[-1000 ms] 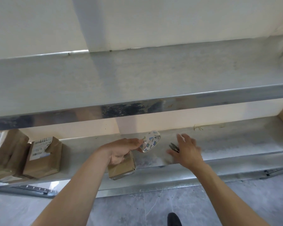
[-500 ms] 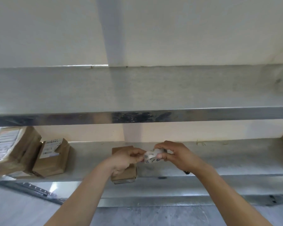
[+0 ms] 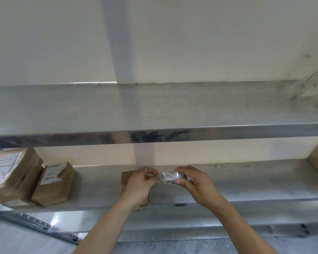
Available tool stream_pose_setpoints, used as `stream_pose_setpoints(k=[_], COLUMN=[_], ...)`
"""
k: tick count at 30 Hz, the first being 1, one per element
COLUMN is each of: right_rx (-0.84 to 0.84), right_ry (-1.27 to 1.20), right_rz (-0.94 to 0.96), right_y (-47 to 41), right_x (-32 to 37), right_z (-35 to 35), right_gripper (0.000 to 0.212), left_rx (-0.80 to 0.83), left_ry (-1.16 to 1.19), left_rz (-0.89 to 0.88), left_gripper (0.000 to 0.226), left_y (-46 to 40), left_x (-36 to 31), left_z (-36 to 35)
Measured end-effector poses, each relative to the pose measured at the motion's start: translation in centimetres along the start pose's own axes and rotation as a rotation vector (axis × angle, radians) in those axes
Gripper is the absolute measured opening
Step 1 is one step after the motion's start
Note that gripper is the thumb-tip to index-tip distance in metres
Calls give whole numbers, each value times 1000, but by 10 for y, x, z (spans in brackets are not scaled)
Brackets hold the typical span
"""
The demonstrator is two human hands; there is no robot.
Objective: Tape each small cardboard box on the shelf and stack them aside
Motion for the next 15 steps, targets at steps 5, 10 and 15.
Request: stream_pose_setpoints(k=[5, 10, 15], right_rx=[-20, -45, -42], right_ry=[49, 76, 67], right_rz=[46, 94, 116], right_y=[8, 13, 17], right_x=[-4, -5, -7], right_z=[0, 2, 2], right_gripper=[19, 42, 41], left_rx=[-32, -50, -45], left_ry=[-247, -401, -449], left_rz=[-51, -114, -154], left_gripper=[14, 12, 18], left_y=[5, 13, 19], left_x=[-6, -16, -21], left_z=[-3, -6, -14])
Point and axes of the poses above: each hand's wrist, its own y-axis away from the middle knuckle, its own z-axis out of the back of the hand, x = y × z, the point moved 6 cm from there along -y, towards the middle knuckle, and after that the axes turned 4 degrees about -y, right-handed, at the moved point
